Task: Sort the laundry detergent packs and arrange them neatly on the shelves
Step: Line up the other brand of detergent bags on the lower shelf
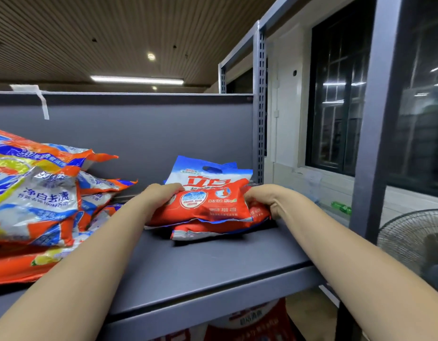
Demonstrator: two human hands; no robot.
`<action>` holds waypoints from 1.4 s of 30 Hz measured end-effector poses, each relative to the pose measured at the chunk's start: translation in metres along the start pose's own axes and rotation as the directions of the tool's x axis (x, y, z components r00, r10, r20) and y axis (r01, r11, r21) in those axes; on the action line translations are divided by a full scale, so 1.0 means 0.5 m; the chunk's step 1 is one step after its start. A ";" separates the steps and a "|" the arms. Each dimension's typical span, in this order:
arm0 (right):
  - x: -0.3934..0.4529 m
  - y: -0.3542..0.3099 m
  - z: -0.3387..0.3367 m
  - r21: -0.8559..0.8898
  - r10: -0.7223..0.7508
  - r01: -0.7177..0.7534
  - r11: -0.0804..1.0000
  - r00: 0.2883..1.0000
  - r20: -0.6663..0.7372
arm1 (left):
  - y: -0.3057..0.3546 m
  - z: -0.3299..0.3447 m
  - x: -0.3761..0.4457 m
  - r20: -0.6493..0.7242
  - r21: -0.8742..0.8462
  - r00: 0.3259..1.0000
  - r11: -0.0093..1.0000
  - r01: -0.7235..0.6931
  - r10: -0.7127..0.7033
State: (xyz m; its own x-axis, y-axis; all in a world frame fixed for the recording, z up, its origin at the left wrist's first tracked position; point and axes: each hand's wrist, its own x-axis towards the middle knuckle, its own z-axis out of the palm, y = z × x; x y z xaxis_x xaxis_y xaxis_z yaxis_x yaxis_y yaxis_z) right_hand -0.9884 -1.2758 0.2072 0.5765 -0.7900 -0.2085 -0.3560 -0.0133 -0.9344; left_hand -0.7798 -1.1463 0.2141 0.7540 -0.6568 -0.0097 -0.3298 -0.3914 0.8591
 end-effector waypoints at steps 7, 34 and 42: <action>-0.065 0.025 -0.055 0.206 -0.041 0.033 0.978 0.999 0.036 | 0.035 0.017 -0.099 0.124 -0.247 0.992 0.967 0.062 -0.032; -0.364 0.193 -0.072 0.426 -0.471 0.640 0.640 0.764 -0.440 | -0.118 0.048 -0.489 -0.856 -0.163 0.516 0.961 -0.222 -0.027; -0.370 0.339 -0.063 0.354 -0.457 0.584 0.731 0.803 -0.382 | -0.265 0.096 -0.556 -0.837 -0.226 0.530 0.969 -0.103 -0.139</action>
State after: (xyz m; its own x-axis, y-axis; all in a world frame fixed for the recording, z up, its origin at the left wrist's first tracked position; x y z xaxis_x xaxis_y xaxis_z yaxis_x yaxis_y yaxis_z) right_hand -1.1784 -1.1510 0.0966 0.3445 -0.8629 0.3698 0.3368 -0.2541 -0.9066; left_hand -0.9730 -0.9428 0.0782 0.9205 0.2456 0.3038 -0.2688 -0.1662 0.9488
